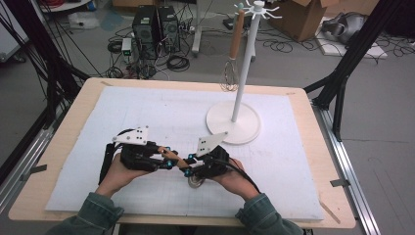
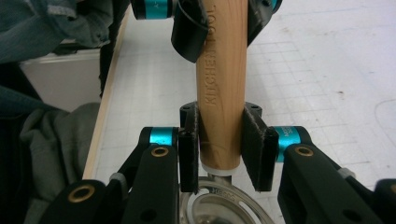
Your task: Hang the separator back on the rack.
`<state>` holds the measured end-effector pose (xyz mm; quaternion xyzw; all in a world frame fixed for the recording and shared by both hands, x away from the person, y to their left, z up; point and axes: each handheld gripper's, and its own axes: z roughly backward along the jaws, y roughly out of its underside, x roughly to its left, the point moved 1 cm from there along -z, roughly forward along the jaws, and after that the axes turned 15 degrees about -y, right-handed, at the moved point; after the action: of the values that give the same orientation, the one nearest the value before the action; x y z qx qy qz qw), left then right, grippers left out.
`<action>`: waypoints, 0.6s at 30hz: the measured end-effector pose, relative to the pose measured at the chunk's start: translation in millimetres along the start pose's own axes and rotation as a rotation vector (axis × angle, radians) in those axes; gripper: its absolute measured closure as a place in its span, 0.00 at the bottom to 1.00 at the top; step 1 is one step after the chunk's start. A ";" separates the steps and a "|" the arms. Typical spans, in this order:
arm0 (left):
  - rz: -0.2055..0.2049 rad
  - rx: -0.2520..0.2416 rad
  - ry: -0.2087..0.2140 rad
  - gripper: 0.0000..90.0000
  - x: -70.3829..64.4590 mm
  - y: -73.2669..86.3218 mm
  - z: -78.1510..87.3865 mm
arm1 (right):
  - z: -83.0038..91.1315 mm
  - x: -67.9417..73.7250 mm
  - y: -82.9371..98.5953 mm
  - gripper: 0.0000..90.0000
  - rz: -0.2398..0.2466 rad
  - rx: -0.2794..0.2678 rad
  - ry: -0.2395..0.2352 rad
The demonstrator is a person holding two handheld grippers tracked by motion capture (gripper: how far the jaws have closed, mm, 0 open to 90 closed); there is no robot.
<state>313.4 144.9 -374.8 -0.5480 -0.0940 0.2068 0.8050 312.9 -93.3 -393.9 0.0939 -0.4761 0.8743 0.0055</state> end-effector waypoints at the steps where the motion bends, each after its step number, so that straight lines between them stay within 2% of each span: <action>1: 0.003 0.001 0.002 0.76 0.7 -1.3 0.2 | 0.0 0.1 -0.3 0.78 -0.003 -0.006 0.009; 3: 0.007 -0.011 0.011 0.78 -0.3 -3.8 0.7 | -0.3 0.7 -1.0 0.78 -0.009 -0.019 0.005; 5: -0.003 -0.008 0.014 0.78 -1.0 -5.8 1.3 | -0.4 1.9 -1.8 0.78 -0.023 -0.027 -0.005; 15: -0.047 0.001 0.058 0.80 -5.5 -13.4 -1.8 | 0.7 -0.6 -5.3 0.74 -0.024 -0.036 -0.066; 18: -0.058 0.003 0.059 0.80 -7.1 -15.1 -2.9 | 0.9 0.2 -7.1 0.77 -0.020 -0.037 -0.089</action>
<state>311.6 134.7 -361.4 -0.5497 -0.0857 0.1670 0.8140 313.6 -90.2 -387.5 0.1376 -0.4912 0.8601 -0.0051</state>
